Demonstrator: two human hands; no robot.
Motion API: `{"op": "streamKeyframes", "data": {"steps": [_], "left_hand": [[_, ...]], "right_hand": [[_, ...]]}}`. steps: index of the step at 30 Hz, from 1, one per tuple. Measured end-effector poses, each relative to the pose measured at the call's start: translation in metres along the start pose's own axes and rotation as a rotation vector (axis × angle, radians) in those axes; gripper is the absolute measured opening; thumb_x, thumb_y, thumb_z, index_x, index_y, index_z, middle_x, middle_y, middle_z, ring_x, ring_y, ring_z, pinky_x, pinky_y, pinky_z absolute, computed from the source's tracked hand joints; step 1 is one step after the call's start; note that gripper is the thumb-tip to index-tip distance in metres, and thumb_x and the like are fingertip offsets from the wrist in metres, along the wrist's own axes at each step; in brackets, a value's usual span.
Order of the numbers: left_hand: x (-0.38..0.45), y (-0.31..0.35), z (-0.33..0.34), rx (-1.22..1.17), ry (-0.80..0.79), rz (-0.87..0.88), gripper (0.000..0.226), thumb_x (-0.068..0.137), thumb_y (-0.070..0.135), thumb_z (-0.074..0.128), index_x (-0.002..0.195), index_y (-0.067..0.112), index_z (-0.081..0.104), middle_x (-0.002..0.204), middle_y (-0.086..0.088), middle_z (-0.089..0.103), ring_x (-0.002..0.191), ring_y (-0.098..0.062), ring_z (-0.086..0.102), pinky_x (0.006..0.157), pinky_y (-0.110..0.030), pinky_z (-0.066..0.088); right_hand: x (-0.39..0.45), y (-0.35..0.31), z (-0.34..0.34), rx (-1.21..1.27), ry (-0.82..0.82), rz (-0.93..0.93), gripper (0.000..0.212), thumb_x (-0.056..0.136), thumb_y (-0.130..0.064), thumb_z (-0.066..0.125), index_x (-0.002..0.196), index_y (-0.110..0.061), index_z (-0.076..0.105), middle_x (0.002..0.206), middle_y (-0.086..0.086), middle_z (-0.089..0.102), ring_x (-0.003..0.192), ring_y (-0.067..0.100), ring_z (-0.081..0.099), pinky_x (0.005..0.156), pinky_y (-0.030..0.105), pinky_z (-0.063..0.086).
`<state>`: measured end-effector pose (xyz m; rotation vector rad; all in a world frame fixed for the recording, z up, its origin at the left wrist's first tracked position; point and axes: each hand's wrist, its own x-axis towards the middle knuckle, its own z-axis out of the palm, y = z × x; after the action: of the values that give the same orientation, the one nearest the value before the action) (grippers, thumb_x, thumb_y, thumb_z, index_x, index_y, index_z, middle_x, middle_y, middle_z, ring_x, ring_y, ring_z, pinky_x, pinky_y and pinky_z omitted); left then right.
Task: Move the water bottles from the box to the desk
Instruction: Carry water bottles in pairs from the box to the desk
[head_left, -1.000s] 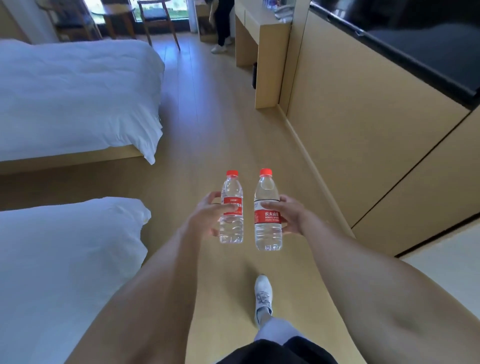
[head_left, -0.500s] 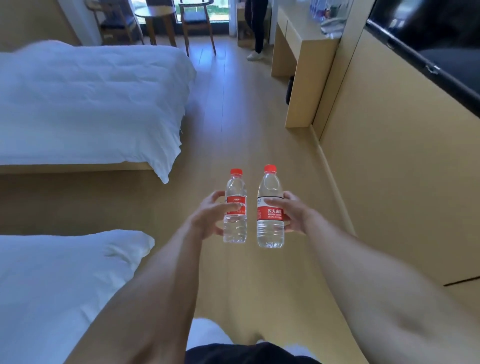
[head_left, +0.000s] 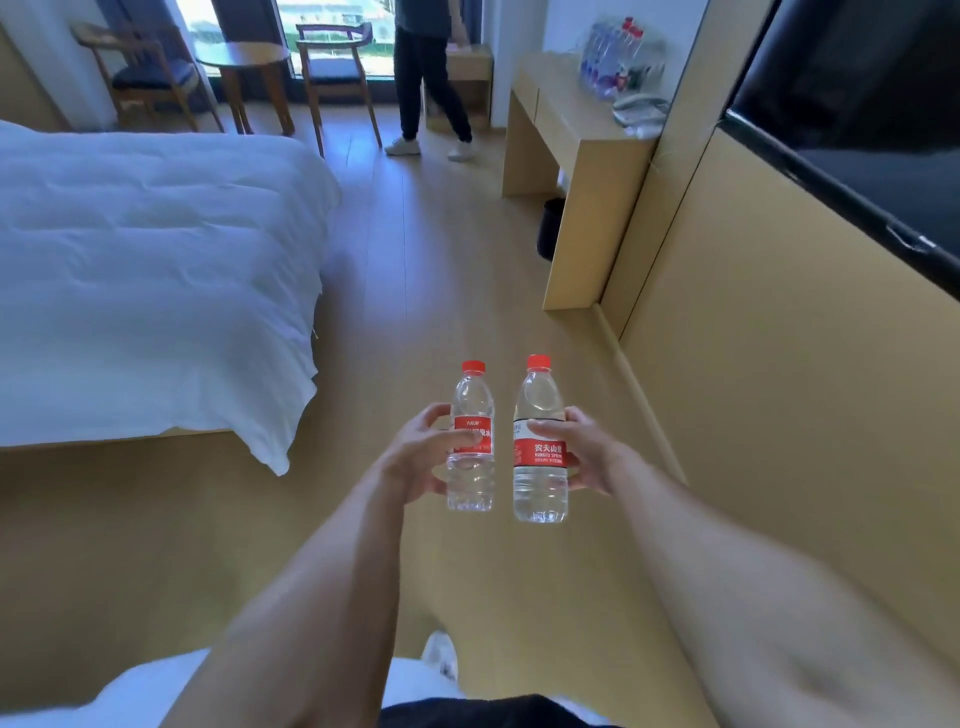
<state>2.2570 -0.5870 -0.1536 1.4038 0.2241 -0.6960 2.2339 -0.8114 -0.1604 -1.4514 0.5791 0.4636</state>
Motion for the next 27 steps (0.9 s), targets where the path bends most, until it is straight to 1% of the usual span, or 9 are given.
{"op": "streamKeyframes", "data": {"steps": [2,5,9,11,15,20,24,27], "left_hand": [[0.028,0.028,-0.011,0.006,-0.016,0.003,0.049,0.085,0.001,0.074,0.128,0.021,0.057,0.107,-0.015,0.069,0.094,-0.031,0.067,0.087,-0.069,0.051],[0.065,0.058,-0.022,0.026,-0.042,-0.005,0.049,0.086,0.002,0.074,0.128,0.02,0.056,0.105,-0.014,0.069,0.093,-0.031,0.068,0.088,-0.071,0.049],[0.117,0.086,-0.036,0.031,-0.058,-0.017,0.049,0.085,0.001,0.075,0.126,0.02,0.057,0.107,-0.015,0.07,0.096,-0.032,0.069,0.087,-0.074,0.048],[0.144,0.097,-0.043,0.037,-0.05,-0.033,0.048,0.084,0.002,0.076,0.124,0.022,0.058,0.11,-0.017,0.071,0.1,-0.034,0.07,0.086,-0.075,0.048],[0.204,0.125,-0.056,0.051,-0.026,-0.039,0.045,0.084,0.003,0.077,0.121,0.022,0.059,0.118,-0.02,0.07,0.109,-0.038,0.068,0.081,-0.071,0.053],[0.287,0.176,-0.071,0.068,-0.013,-0.036,0.05,0.082,0.006,0.079,0.125,0.021,0.058,0.115,-0.018,0.07,0.107,-0.038,0.069,0.078,-0.069,0.055],[0.35,0.224,-0.074,0.072,0.013,-0.049,0.051,0.083,0.008,0.078,0.127,0.02,0.055,0.112,-0.017,0.072,0.106,-0.038,0.07,0.08,-0.069,0.054],[0.394,0.257,-0.073,0.058,0.035,-0.027,0.049,0.083,0.009,0.078,0.125,0.021,0.055,0.112,-0.016,0.072,0.104,-0.036,0.07,0.081,-0.069,0.054]], "right_hand": [[0.025,-0.028,0.007,0.01,0.017,-0.011,0.046,0.084,-0.022,0.077,0.12,-0.014,0.05,0.101,0.01,0.069,0.081,0.025,0.069,0.067,0.042,0.057],[0.059,-0.06,0.014,0.017,0.042,-0.015,0.043,0.084,-0.022,0.077,0.117,-0.015,0.05,0.108,0.012,0.068,0.089,0.029,0.068,0.08,0.05,0.057],[0.104,-0.093,0.019,0.01,0.057,-0.007,0.05,0.084,-0.023,0.077,0.124,-0.013,0.049,0.119,0.017,0.068,0.107,0.035,0.067,0.089,0.058,0.054],[0.129,-0.108,0.019,0.006,0.056,0.002,0.053,0.084,-0.023,0.077,0.126,-0.013,0.048,0.121,0.018,0.067,0.11,0.036,0.066,0.09,0.058,0.054],[0.188,-0.14,0.016,0.004,0.041,0.004,0.054,0.084,-0.023,0.077,0.128,-0.012,0.048,0.12,0.017,0.067,0.099,0.032,0.068,0.088,0.057,0.055],[0.274,-0.193,0.009,0.005,0.0,0.005,0.056,0.083,-0.024,0.078,0.129,-0.011,0.049,0.12,0.016,0.068,0.102,0.032,0.068,0.09,0.056,0.055],[0.34,-0.247,0.001,0.02,-0.043,0.025,0.056,0.083,-0.024,0.079,0.128,-0.01,0.049,0.115,0.015,0.069,0.091,0.028,0.068,0.087,0.053,0.056],[0.384,-0.285,-0.008,0.016,-0.072,0.025,0.055,0.083,-0.023,0.078,0.128,-0.011,0.049,0.11,0.014,0.069,0.091,0.029,0.068,0.091,0.056,0.054]]}}
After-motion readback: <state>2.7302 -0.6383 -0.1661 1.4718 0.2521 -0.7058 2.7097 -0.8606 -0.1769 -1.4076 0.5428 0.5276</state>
